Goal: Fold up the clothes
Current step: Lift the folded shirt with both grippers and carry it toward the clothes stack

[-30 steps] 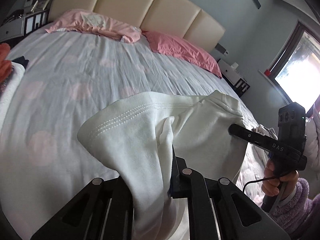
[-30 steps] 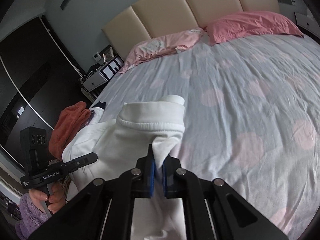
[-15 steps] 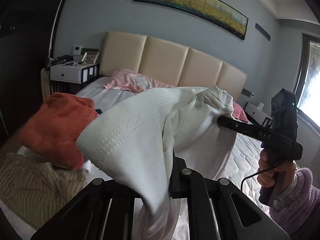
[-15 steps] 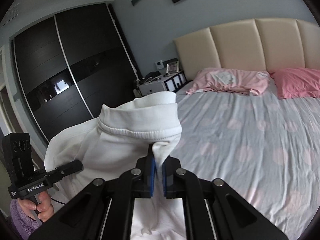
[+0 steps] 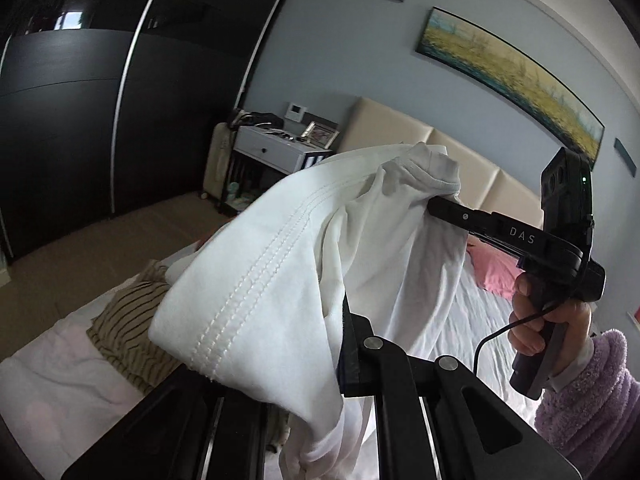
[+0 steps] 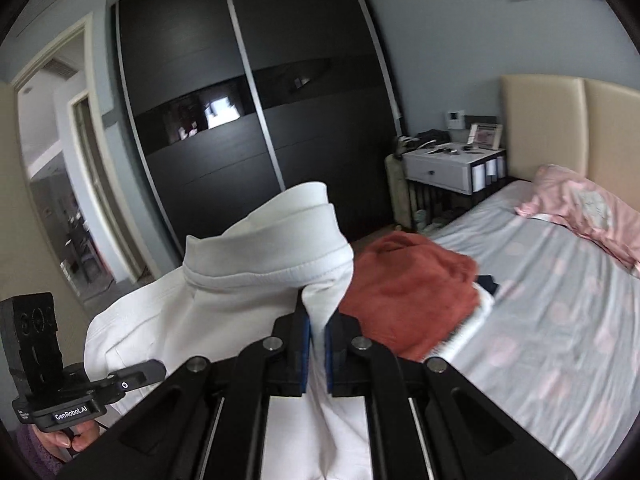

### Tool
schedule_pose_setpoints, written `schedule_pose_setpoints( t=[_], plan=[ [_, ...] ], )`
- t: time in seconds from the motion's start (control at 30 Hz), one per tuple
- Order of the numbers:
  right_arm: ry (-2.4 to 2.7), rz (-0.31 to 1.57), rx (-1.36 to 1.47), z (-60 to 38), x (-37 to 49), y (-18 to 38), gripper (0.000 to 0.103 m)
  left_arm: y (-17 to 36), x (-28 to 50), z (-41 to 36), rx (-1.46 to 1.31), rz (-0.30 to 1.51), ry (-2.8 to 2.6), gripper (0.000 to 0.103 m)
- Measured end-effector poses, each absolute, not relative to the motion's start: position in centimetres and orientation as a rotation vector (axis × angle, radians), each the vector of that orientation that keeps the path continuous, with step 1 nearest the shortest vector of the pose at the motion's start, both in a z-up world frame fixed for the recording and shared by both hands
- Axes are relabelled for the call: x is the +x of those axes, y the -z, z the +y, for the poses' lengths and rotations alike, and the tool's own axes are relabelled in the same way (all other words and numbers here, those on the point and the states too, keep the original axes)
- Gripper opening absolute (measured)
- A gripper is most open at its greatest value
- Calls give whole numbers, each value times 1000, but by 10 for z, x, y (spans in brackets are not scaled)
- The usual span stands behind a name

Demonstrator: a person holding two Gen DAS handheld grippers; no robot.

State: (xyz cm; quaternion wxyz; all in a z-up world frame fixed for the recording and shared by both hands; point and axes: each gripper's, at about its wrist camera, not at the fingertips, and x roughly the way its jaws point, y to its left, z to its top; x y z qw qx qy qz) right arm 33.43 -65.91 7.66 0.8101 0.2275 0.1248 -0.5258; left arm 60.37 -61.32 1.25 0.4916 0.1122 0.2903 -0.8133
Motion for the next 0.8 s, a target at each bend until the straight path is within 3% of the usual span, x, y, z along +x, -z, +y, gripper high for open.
schedule_pose_setpoints(
  t=[0.63,0.8],
  plan=[
    [899,531,511,-831,501,37,5,99,690,-716,419,826,1582,11],
    [902,596,543,-859,526,66,10,135,694,-744,478,869,1516,11]
  ],
)
